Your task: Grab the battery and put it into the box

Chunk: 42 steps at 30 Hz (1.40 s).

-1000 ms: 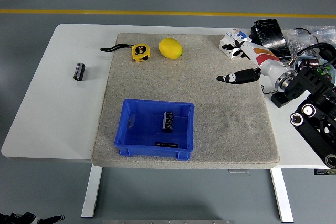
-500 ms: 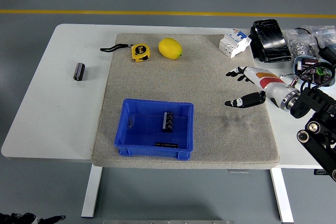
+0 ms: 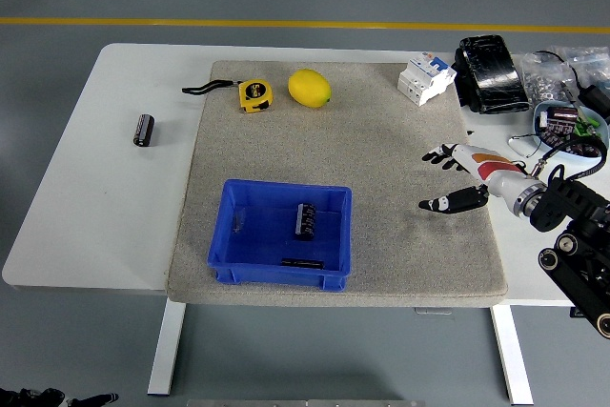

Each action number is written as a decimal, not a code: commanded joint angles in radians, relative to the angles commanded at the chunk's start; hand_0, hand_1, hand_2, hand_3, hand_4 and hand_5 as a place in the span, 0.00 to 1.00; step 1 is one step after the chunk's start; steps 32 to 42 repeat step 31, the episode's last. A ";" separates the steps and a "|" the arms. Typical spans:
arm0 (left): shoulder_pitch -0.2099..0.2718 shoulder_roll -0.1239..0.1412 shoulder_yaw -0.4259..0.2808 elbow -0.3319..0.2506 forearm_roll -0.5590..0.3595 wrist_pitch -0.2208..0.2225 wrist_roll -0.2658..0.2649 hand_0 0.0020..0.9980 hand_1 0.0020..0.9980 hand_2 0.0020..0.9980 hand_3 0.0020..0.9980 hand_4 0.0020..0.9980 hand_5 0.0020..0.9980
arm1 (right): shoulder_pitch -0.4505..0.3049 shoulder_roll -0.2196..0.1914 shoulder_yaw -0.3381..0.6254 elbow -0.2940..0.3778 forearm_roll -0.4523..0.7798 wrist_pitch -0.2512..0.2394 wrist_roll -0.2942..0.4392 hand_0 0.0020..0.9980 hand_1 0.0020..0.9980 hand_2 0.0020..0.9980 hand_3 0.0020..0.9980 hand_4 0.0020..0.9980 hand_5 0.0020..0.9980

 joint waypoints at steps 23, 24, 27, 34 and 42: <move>-0.011 -0.001 0.019 0.003 -0.031 0.007 -0.007 0.79 0.81 0.84 0.69 0.77 0.67 | 0.016 0.006 0.001 -0.021 0.005 0.009 0.000 0.66 0.67 0.73 0.70 0.92 0.39; -0.011 -0.001 0.018 0.003 -0.031 0.007 -0.007 0.79 0.81 0.84 0.69 0.77 0.67 | 0.016 0.007 0.001 -0.021 0.004 0.009 0.000 0.66 0.67 0.73 0.69 0.91 0.39; -0.011 -0.001 0.018 0.003 -0.031 0.006 -0.007 0.79 0.81 0.84 0.69 0.77 0.67 | 0.017 0.007 -0.001 -0.021 0.001 0.009 0.000 0.66 0.67 0.73 0.69 0.91 0.39; -0.012 0.000 0.017 0.003 -0.031 0.006 -0.007 0.79 0.81 0.84 0.69 0.77 0.67 | 0.019 0.009 0.000 -0.020 -0.002 0.010 0.000 0.66 0.67 0.73 0.69 0.91 0.39; -0.012 0.000 0.017 0.003 -0.031 0.006 -0.007 0.79 0.81 0.84 0.69 0.77 0.67 | 0.019 0.009 0.000 -0.020 -0.002 0.010 0.000 0.66 0.67 0.73 0.69 0.91 0.39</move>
